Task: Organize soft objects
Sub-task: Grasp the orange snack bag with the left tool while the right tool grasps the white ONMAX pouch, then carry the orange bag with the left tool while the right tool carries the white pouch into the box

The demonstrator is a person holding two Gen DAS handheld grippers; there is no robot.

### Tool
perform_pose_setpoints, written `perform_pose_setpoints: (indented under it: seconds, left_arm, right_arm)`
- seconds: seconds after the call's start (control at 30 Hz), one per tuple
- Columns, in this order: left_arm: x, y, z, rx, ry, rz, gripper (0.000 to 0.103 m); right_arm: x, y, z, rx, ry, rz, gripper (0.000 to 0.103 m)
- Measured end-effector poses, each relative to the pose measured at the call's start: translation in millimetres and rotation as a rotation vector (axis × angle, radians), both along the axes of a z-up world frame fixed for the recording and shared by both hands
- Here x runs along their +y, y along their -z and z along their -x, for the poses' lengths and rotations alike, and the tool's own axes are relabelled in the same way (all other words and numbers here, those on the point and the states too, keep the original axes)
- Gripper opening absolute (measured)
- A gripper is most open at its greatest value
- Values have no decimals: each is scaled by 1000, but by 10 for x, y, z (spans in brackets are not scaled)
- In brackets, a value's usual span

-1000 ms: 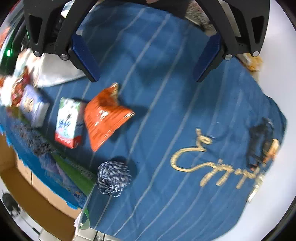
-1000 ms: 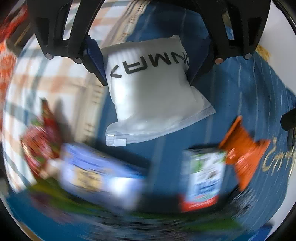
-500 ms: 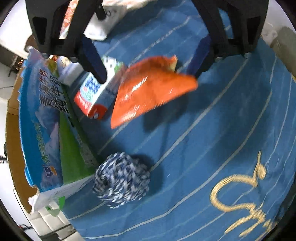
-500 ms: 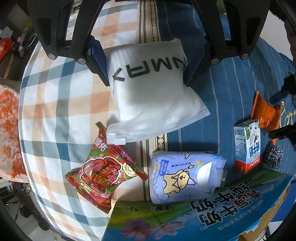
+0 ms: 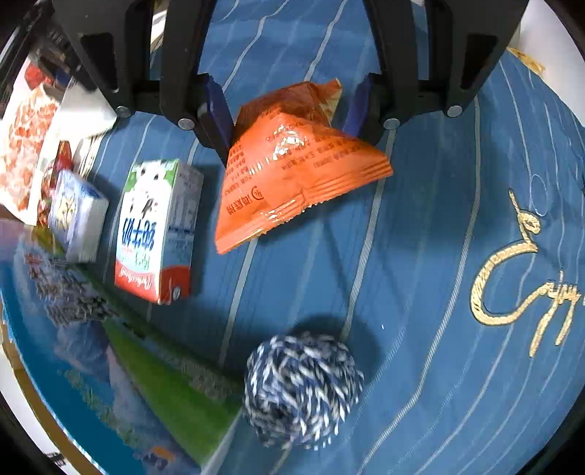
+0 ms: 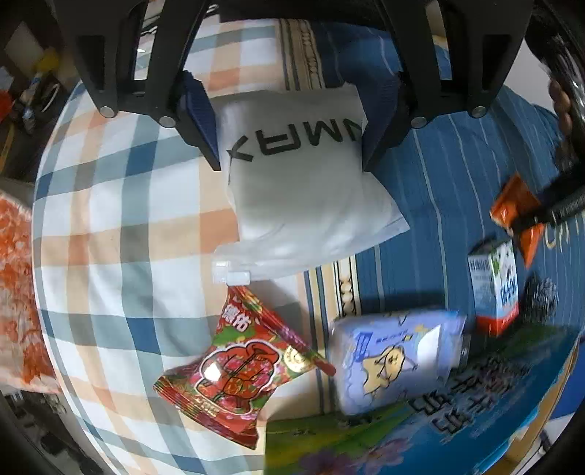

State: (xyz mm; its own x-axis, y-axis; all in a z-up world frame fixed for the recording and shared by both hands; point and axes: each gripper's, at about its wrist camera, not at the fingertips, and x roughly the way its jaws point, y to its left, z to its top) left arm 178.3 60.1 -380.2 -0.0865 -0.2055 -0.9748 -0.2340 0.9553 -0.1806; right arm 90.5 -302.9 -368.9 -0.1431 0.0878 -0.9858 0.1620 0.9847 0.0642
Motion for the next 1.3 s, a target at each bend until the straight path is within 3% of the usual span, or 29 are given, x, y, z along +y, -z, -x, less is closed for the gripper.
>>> perform_pose_setpoints:
  seconds: [0.1,0.23,0.37,0.47,0.57,0.83,1.07,1.3]
  left_arm:
    - [-42,36,-36,19,-16,-6,57]
    - [-176,115,-72,32,-19,-42,68]
    - [-377,132,-95,4,28,-112,68]
    - [-520,84,-64,-25,69,-141,62]
    - [-681,47,38,-40,87,-154,52]
    - [-1106,-68,453,-65,125,-145,49]
    - [-1796,-473,958,-124,167,-138,49]
    - [-2054,-1294,967,-267,183,-151,49]
  right_arm:
    - [-112,-83,50,0,-19,14,83]
    - [-17,-177,46,-9,-73,40,92]
    - [25,-100,80,51,-132,82,95]
    - [-51,-72,146,53,-141,94,97]
    - [-37,-103,227,29,-155,99,95]
    - [85,-183,366,-11,-122,44,72]
    - [-186,-478,605,-51,-76,-43,65]
    - [-441,-1075,734,-137,-52,-97,65]
